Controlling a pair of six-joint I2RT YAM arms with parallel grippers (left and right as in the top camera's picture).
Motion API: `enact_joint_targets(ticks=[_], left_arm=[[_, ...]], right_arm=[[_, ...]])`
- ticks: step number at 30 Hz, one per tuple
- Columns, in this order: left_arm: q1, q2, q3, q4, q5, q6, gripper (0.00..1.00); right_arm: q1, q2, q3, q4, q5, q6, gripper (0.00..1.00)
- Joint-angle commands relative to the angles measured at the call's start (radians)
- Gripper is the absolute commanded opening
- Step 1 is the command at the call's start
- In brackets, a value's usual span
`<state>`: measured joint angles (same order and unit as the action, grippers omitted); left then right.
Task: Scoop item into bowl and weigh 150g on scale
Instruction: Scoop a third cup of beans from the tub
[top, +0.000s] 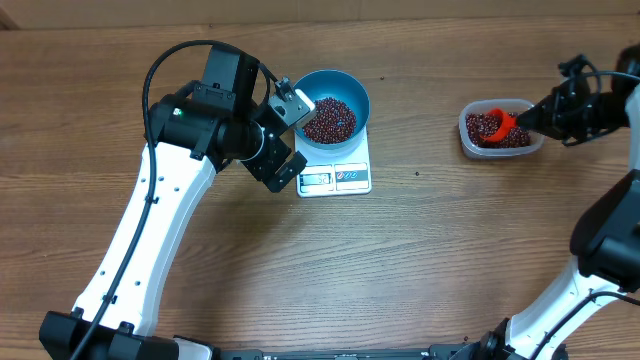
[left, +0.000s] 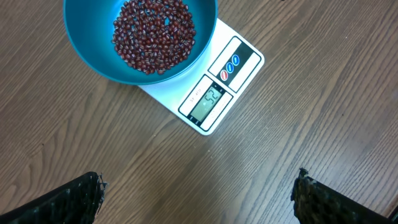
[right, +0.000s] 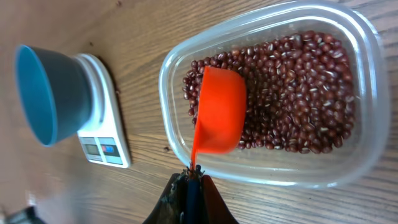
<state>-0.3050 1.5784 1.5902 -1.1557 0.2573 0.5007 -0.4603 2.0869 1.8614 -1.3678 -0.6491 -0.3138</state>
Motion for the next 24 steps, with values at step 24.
enact_joint_targets(ticks=[24], left_arm=[[0.003,0.006,-0.006,0.001,0.002,0.016,1.00]], right_arm=[[-0.051,0.005,-0.003,-0.172,-0.430,-0.193,0.04]])
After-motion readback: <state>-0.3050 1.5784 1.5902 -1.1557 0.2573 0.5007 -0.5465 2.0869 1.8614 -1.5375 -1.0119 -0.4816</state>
